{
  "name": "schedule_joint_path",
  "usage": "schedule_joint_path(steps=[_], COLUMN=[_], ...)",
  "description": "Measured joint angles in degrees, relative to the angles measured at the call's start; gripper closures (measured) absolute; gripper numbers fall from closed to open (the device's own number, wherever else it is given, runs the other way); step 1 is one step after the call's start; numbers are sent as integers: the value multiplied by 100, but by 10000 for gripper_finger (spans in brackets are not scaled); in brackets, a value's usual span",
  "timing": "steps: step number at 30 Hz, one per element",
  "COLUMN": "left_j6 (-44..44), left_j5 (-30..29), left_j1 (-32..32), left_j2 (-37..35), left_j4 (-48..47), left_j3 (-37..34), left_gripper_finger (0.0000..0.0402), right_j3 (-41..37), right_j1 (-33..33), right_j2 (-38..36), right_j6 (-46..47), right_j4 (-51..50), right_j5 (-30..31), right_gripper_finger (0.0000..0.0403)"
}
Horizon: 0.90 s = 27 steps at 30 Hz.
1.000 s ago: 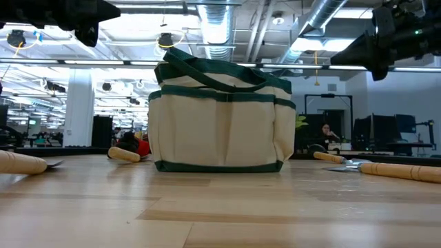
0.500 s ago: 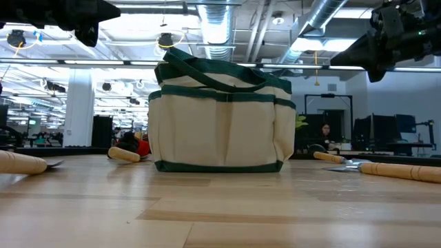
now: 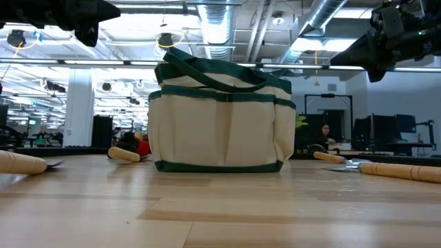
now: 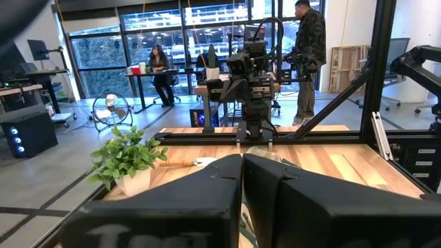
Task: Pick & Place Garden tools in Gardening bag
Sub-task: Put the brown trowel into the gardening bag
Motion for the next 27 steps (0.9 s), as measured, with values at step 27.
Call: schedule_joint_path(steps=[27], left_j6=[-59], left_j5=[0], left_j1=[0], left_j2=[0], left_j4=[33], left_j3=[0], left_gripper_finger=[400], right_j3=[0], right_j1=[0], right_j2=[0], right_j6=[14], right_j4=[0], right_j5=[9], right_gripper_finger=[403])
